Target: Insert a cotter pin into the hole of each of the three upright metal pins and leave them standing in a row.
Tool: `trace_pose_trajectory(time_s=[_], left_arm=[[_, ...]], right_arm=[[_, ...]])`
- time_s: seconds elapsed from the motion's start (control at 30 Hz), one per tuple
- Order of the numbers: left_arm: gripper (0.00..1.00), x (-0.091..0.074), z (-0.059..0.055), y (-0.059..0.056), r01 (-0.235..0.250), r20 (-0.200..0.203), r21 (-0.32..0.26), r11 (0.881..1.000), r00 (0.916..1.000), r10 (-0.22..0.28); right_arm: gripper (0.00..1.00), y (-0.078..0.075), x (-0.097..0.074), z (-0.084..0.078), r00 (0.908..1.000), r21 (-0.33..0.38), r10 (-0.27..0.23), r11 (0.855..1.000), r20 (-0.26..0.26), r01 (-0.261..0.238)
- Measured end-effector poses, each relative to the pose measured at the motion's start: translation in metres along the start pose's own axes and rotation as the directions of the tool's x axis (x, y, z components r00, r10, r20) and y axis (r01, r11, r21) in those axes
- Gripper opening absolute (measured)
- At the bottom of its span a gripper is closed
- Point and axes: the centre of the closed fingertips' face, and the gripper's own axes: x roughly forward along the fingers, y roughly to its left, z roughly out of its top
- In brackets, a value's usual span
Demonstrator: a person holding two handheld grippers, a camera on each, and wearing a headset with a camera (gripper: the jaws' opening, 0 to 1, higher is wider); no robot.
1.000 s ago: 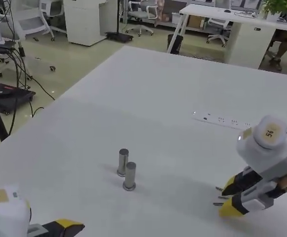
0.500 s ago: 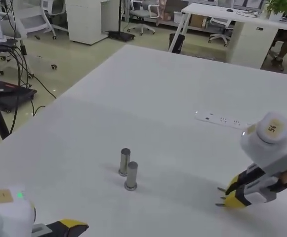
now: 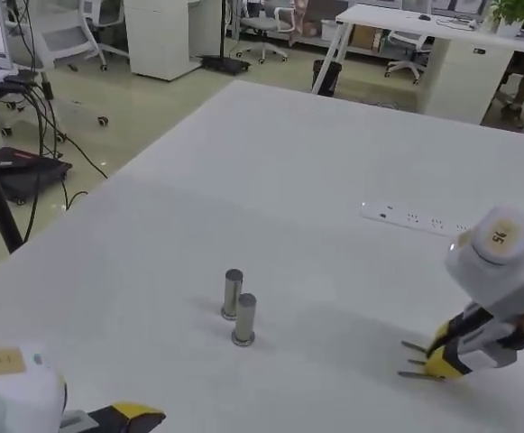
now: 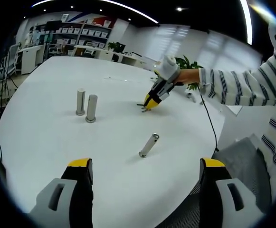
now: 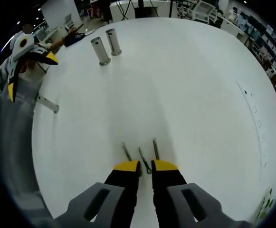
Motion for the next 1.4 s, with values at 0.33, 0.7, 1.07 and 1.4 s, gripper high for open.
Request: trace_pose_trajectory(time_s=[0.33, 0.7, 1.07, 1.4], left_arm=[[0.9, 0.002, -0.002, -0.004, 0.018, -0.003, 0.004, 1.0, 0.9998, -0.018], [0.81, 0.01, 0.005, -0.004, 0.009, 0.031, 0.045, 0.999, 0.9995, -0.01], [0.81, 0.014, 0.021, -0.007, 0.009, 0.093, 0.106, 0.994, 0.9955, -0.018], [0.89, 0.011, 0.034, -0.008, -0.014, 0.149, 0.14, 0.99, 0.9888, -0.007]], right_arm=[[0.08, -0.001, 0.0, -0.001, 0.9992, -0.097, -0.031, 0.995, -0.026, 0.028], [0.04, -0.008, 0.003, -0.003, 0.9931, -0.114, -0.098, 0.989, -0.064, 0.091], [0.02, -0.012, 0.003, -0.003, 0.995, 0.015, -0.099, 0.995, -0.003, 0.099], [0.02, -0.005, 0.003, 0.0, 0.9976, 0.062, -0.063, 0.996, 0.029, 0.061]])
